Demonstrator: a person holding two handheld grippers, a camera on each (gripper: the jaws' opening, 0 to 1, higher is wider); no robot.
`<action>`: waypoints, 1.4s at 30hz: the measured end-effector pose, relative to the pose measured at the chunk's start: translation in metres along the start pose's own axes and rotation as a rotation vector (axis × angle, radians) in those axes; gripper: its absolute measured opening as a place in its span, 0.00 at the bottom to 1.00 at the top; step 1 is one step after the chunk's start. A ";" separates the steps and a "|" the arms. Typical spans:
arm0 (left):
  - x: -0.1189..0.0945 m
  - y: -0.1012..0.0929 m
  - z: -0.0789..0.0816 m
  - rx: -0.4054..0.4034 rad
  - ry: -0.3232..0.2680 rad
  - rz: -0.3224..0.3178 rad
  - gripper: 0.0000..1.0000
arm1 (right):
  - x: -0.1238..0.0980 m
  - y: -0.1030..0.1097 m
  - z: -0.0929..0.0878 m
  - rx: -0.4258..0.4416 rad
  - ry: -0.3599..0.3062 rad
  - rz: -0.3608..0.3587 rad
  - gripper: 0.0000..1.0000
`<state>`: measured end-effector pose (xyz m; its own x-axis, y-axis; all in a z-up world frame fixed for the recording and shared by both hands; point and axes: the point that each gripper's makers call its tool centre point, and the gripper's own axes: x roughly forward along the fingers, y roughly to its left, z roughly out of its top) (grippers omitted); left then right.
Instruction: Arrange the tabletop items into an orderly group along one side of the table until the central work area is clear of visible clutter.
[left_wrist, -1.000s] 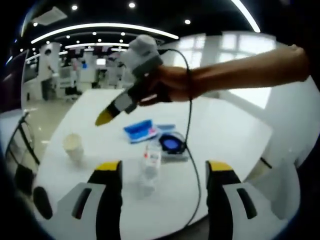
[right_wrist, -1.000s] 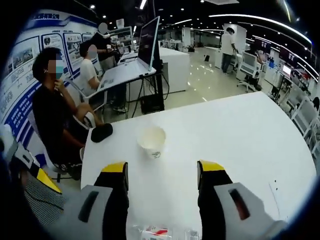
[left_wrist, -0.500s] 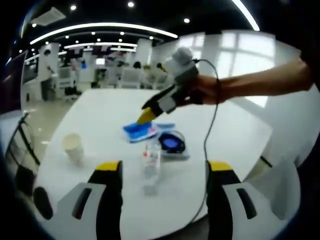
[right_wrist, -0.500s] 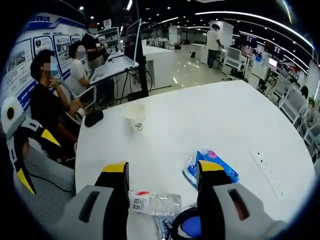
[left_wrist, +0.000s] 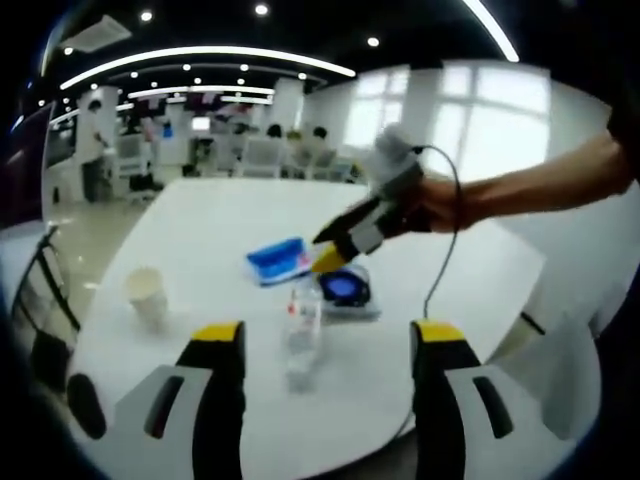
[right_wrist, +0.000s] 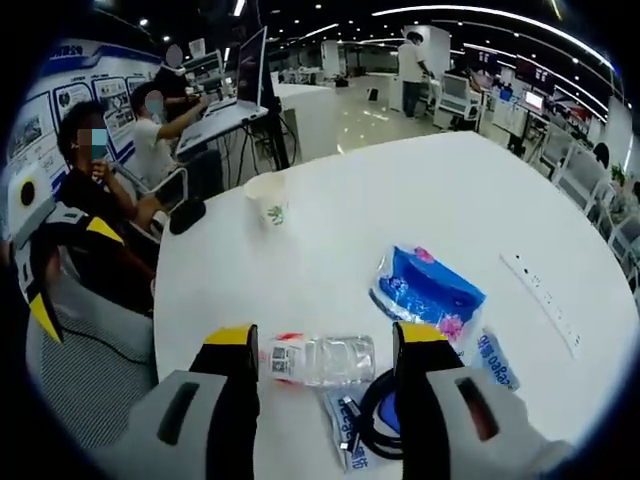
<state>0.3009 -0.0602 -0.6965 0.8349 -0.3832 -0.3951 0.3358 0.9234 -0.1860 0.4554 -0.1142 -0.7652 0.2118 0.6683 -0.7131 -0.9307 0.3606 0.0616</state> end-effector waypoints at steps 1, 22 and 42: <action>0.000 0.000 0.000 -0.001 -0.001 0.001 0.63 | 0.001 0.001 -0.002 0.004 0.003 0.001 0.55; -0.001 0.007 -0.002 -0.014 0.012 0.030 0.62 | 0.038 0.030 -0.043 -0.397 0.204 0.124 0.61; 0.001 0.013 -0.004 -0.038 0.020 0.054 0.61 | 0.068 0.025 -0.046 -0.415 0.214 0.158 0.64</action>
<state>0.3043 -0.0484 -0.7023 0.8421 -0.3336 -0.4237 0.2732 0.9413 -0.1982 0.4328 -0.0894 -0.8442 0.0329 0.5297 -0.8476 -0.9960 -0.0527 -0.0716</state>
